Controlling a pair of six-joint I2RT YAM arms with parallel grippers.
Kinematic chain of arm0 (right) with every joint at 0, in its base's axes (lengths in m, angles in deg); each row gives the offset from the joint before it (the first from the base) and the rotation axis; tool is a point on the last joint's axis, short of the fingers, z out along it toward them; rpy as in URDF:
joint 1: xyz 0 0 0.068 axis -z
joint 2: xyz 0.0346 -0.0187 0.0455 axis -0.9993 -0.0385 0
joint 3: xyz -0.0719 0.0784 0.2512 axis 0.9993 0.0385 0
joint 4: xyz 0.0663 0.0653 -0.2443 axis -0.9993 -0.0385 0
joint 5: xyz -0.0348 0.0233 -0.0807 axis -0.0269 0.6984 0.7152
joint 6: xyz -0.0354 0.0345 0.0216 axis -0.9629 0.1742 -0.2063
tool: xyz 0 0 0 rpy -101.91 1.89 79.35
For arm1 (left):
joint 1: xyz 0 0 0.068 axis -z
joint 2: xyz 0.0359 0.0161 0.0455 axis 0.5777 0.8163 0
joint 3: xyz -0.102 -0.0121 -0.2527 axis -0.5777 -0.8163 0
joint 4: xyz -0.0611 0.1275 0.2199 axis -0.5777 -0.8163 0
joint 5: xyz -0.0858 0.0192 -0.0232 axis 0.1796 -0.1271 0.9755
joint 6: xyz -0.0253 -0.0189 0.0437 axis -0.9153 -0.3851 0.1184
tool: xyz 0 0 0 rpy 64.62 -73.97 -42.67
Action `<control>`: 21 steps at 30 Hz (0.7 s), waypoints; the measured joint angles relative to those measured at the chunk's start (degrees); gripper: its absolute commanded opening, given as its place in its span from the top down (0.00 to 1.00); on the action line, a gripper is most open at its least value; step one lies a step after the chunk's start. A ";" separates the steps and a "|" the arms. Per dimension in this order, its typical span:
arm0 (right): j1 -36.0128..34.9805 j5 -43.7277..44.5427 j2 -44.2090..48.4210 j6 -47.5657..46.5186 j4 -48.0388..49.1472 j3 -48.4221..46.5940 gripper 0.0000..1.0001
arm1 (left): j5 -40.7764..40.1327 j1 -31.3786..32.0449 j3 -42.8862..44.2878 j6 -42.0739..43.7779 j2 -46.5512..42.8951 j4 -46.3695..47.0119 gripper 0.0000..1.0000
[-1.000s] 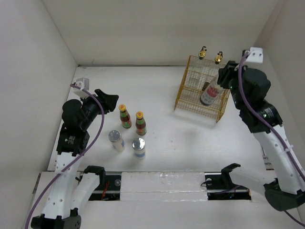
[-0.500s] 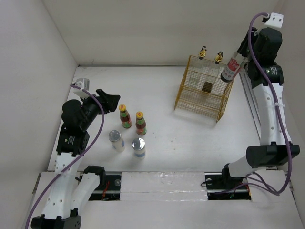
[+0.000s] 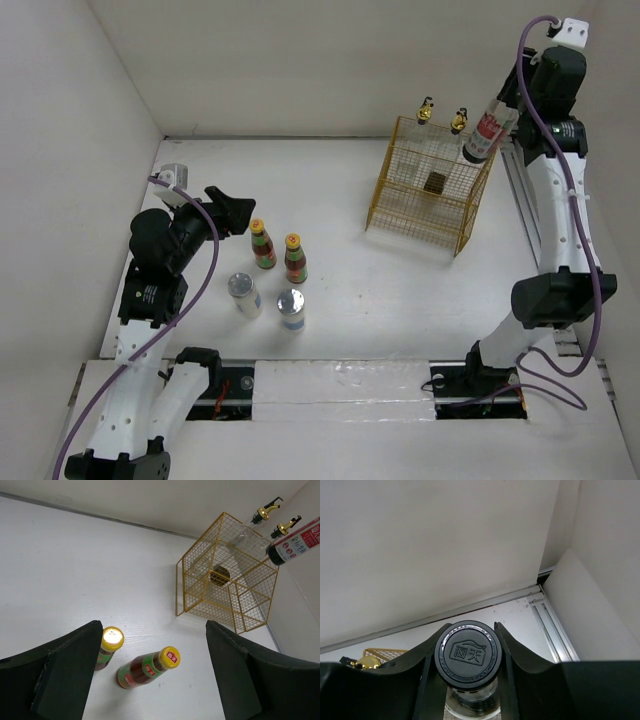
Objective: Organize the condiment bottles
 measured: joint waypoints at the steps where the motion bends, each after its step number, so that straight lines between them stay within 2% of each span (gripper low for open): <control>1: 0.02 0.00 -0.24 0.00 0.33 0.00 1.00 | -0.02 0.00 0.00 0.02 0.00 0.00 0.19; 11: -0.17 1.20 -1.31 -1.11 5.64 1.90 1.00 | -0.04 0.00 0.00 0.00 0.00 0.00 0.16; 21: -0.83 2.27 -1.27 -1.92 11.43 13.64 1.00 | 0.00 0.00 0.00 0.00 0.00 0.00 0.15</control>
